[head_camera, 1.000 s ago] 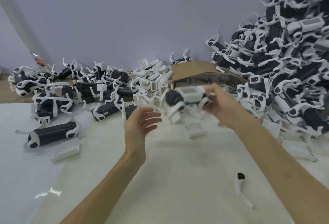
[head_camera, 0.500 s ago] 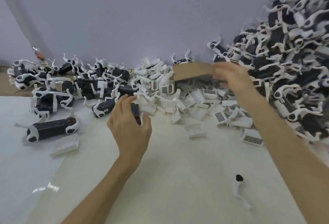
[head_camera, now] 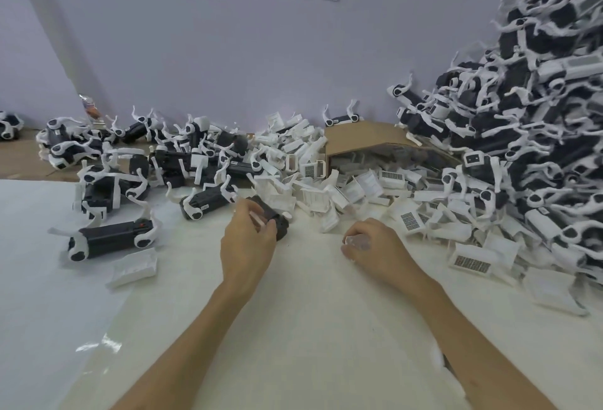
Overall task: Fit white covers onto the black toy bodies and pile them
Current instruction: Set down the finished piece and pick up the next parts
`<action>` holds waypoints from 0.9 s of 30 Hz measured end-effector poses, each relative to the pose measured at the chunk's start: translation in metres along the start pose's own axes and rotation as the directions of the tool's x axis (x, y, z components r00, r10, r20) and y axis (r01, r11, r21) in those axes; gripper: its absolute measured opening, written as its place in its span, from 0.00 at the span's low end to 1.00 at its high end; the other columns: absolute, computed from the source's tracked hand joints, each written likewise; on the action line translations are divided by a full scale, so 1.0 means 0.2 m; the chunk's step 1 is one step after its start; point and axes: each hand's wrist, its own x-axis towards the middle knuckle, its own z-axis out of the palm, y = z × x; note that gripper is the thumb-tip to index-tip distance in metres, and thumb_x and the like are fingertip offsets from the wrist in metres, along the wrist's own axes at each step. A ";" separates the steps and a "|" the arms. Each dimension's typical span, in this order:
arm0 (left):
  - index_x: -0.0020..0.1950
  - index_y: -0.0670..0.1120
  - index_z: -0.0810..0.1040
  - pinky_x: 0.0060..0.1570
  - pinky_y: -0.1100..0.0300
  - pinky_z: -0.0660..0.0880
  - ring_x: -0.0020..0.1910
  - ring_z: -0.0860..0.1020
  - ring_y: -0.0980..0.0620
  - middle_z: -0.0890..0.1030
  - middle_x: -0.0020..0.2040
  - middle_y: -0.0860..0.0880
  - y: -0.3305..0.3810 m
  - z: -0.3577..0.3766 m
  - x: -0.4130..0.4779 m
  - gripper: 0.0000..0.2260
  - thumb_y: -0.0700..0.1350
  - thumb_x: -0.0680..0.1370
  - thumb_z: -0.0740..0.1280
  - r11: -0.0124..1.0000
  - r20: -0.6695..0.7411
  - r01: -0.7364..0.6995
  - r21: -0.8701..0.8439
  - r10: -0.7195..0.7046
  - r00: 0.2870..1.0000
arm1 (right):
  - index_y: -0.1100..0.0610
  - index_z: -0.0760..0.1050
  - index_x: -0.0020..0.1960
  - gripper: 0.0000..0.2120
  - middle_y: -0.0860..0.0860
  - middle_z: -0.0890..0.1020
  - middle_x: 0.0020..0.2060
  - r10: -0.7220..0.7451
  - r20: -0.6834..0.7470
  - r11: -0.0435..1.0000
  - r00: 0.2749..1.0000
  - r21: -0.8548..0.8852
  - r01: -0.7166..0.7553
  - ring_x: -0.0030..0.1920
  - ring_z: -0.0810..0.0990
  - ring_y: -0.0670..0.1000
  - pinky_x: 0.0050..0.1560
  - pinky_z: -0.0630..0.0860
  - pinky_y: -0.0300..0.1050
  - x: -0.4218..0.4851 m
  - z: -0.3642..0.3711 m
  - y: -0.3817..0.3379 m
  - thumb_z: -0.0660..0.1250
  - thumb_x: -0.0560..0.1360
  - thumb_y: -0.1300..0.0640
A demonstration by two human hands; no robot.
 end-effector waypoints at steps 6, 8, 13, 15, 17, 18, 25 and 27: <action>0.50 0.50 0.71 0.38 0.55 0.76 0.38 0.78 0.52 0.77 0.42 0.52 0.02 0.00 0.01 0.10 0.35 0.78 0.65 0.985 0.005 0.069 -0.158 -0.069 0.998 | 0.50 0.79 0.38 0.06 0.42 0.83 0.33 0.059 -0.086 0.987 0.995 0.153 -0.045 0.42 0.80 0.36 0.40 0.71 0.32 0.00 -0.01 -0.01 0.72 0.73 0.55; 0.50 0.49 0.71 0.43 0.49 0.82 0.39 0.79 0.53 0.76 0.45 0.48 0.03 -0.01 0.02 0.13 0.30 0.78 0.62 0.939 0.067 0.155 -0.307 -0.141 0.988 | 0.49 0.79 0.37 0.06 0.40 0.82 0.31 0.061 -0.096 0.988 0.993 0.149 -0.046 0.41 0.79 0.34 0.41 0.71 0.34 0.00 -0.01 -0.01 0.71 0.73 0.54; 0.56 0.43 0.70 0.49 0.51 0.80 0.40 0.81 0.52 0.76 0.46 0.45 0.04 0.00 0.02 0.19 0.23 0.76 0.53 0.771 0.209 0.402 -0.495 -0.343 0.916 | 0.49 0.79 0.38 0.06 0.41 0.82 0.31 0.056 -0.075 0.985 0.996 0.165 -0.043 0.38 0.78 0.37 0.36 0.69 0.33 -0.01 -0.01 -0.01 0.69 0.74 0.54; 0.58 0.42 0.70 0.46 0.54 0.79 0.37 0.80 0.52 0.76 0.46 0.45 0.04 0.00 0.02 0.18 0.24 0.76 0.53 0.743 0.230 0.447 -0.498 -0.384 0.894 | 0.49 0.79 0.39 0.07 0.42 0.81 0.32 0.062 -0.045 0.978 0.997 0.204 -0.051 0.36 0.77 0.39 0.36 0.68 0.34 -0.01 -0.01 -0.02 0.68 0.76 0.52; 0.58 0.42 0.70 0.44 0.55 0.79 0.36 0.77 0.52 0.76 0.43 0.44 0.05 -0.01 0.01 0.19 0.23 0.76 0.53 0.736 0.278 0.464 -0.493 -0.372 0.886 | 0.47 0.80 0.42 0.09 0.40 0.80 0.32 0.068 0.024 0.957 0.997 0.282 -0.072 0.36 0.76 0.38 0.37 0.66 0.34 -0.02 -0.02 -0.04 0.67 0.78 0.47; 0.57 0.41 0.71 0.44 0.54 0.79 0.36 0.76 0.52 0.75 0.41 0.44 0.07 -0.02 0.00 0.19 0.22 0.75 0.53 0.730 0.324 0.472 -0.495 -0.349 0.879 | 0.46 0.81 0.43 0.10 0.40 0.80 0.33 0.063 0.062 0.939 0.996 0.334 -0.080 0.38 0.76 0.39 0.40 0.67 0.36 -0.02 -0.03 -0.05 0.66 0.79 0.44; 0.49 0.38 0.79 0.48 0.47 0.84 0.32 0.77 0.54 0.77 0.37 0.44 0.15 -0.02 -0.12 0.21 0.19 0.69 0.55 0.802 0.537 0.303 -0.515 0.026 0.843 | 0.38 0.77 0.59 0.21 0.33 0.77 0.44 -0.043 0.295 0.828 0.955 0.546 -0.131 0.48 0.73 0.37 0.45 0.69 0.32 -0.06 -0.04 -0.14 0.69 0.67 0.35; 0.46 0.39 0.79 0.45 0.52 0.83 0.33 0.77 0.52 0.79 0.35 0.45 0.15 -0.01 -0.13 0.22 0.18 0.67 0.55 0.842 0.531 0.208 -0.498 0.107 0.840 | 0.38 0.76 0.60 0.24 0.36 0.78 0.48 -0.042 0.258 0.846 0.965 0.523 -0.103 0.51 0.74 0.37 0.50 0.70 0.35 -0.07 -0.03 -0.14 0.74 0.65 0.40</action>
